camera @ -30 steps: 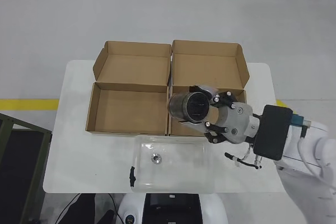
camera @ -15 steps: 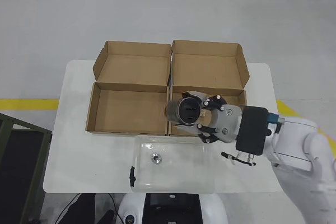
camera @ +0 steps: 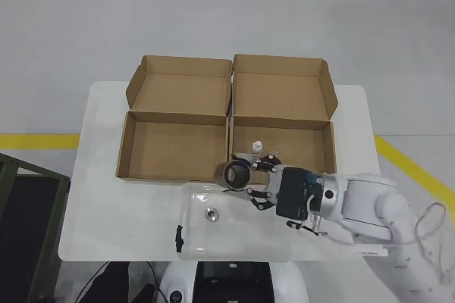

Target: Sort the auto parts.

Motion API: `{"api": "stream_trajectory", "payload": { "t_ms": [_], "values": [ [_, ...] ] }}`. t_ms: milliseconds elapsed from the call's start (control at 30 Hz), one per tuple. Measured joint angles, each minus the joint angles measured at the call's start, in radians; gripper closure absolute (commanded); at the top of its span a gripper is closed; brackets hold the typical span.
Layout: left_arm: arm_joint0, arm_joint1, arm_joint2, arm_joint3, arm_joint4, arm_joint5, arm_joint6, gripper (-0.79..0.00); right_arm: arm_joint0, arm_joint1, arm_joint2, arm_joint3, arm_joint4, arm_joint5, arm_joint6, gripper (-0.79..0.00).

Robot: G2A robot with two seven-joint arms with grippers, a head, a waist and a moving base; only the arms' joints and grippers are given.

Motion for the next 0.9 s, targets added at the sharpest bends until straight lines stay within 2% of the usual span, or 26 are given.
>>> {"api": "stream_trajectory", "payload": {
  "t_ms": [400, 900],
  "values": [
    [0.0, 0.0, 0.0, 0.0, 0.0, 0.0, 0.0, -0.785, 0.077, -0.025, -0.146, 0.14, -0.066, 0.045, 0.051, 0.0],
    [0.0, 0.0, 0.0, 0.0, 0.0, 0.0, 0.0, -0.785, 0.308, -0.104, -0.375, 0.343, -0.084, 0.142, 0.119, 0.0]
  ]
}}
